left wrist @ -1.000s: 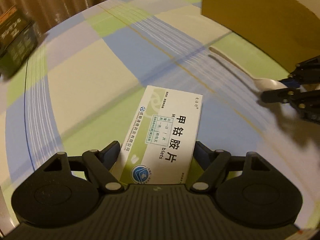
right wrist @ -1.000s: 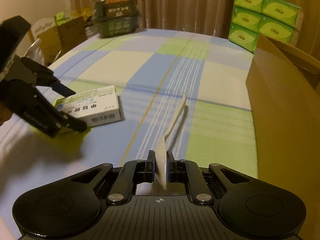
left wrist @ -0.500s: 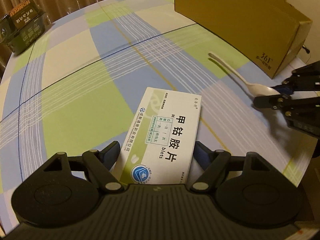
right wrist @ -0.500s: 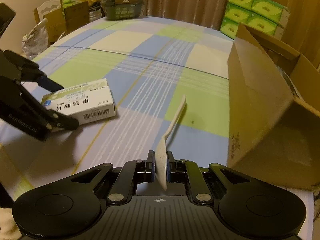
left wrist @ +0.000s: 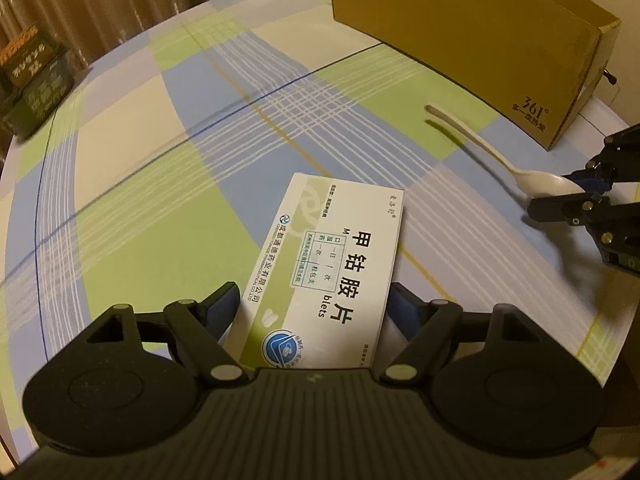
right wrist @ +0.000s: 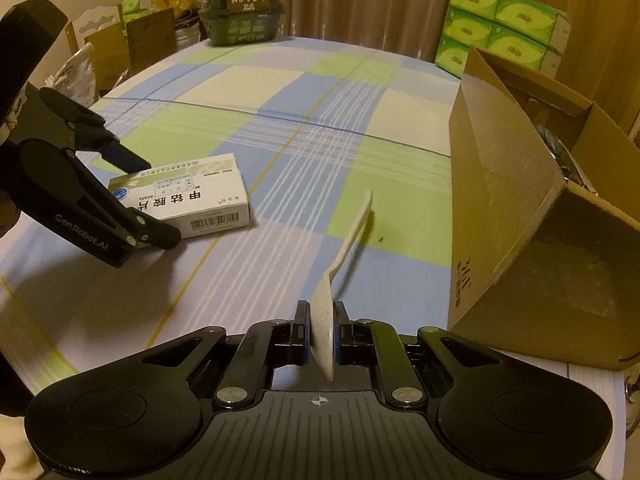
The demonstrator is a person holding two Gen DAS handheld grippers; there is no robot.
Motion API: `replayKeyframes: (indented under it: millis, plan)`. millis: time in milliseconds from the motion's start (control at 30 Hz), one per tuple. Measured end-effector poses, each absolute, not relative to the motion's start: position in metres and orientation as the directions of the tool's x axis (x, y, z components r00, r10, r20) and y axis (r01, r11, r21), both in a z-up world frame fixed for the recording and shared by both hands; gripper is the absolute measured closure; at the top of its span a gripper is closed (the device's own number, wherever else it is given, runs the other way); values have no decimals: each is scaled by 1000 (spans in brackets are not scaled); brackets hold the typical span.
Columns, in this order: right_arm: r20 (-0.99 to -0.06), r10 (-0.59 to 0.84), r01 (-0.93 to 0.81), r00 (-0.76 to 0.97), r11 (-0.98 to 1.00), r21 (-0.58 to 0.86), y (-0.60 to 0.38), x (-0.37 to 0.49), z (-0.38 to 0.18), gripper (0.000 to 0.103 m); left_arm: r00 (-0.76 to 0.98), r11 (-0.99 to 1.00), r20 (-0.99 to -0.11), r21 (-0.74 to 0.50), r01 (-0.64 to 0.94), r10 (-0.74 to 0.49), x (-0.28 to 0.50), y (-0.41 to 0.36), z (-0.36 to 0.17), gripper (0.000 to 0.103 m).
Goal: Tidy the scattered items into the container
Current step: 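Carry the spoon and white medicine box in both tools over the cardboard box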
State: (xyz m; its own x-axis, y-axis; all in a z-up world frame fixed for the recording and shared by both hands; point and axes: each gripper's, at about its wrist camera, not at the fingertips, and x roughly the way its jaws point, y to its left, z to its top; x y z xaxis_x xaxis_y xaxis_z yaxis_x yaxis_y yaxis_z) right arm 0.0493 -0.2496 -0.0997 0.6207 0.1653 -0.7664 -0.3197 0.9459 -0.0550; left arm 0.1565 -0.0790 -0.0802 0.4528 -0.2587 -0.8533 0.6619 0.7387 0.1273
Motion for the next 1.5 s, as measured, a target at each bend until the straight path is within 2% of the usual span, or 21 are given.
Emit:
replayKeyframes:
  millis: [67, 233, 367, 400, 467, 967, 1500]
  plan:
    - [-767, 164, -318, 621, 946, -55, -249, 49, -100, 96, 459, 717, -848, 144, 682, -266, 157, -82, -79, 20]
    - [-767, 164, -316, 620, 947, -54, -250, 49, -101, 96, 435, 673, -855, 147, 725, -282, 166, -88, -77, 20]
    - [-767, 163, -313, 620, 948, -51, -252, 49, -102, 96, 396, 656, -875, 127, 744, -279, 173, -92, -81, 27]
    - [-768, 163, -311, 620, 949, -51, -252, 49, -102, 96, 387, 655, -877, 116, 746, -286, 174, -93, -81, 31]
    - [-768, 161, -308, 620, 950, -49, -253, 50, -102, 96, 380, 661, -880, 106, 743, -285, 175, -93, -81, 32]
    - [-728, 170, -306, 664, 950, -57, -251, 42, -83, 96, 418, 817, -864, 13, 576, -281, 141, -74, -57, 34]
    - [-654, 173, -302, 736, 949, -89, -249, 21, -44, 96, 499, 858, -819, 17, 514, -283, 111, -78, -19, 34]
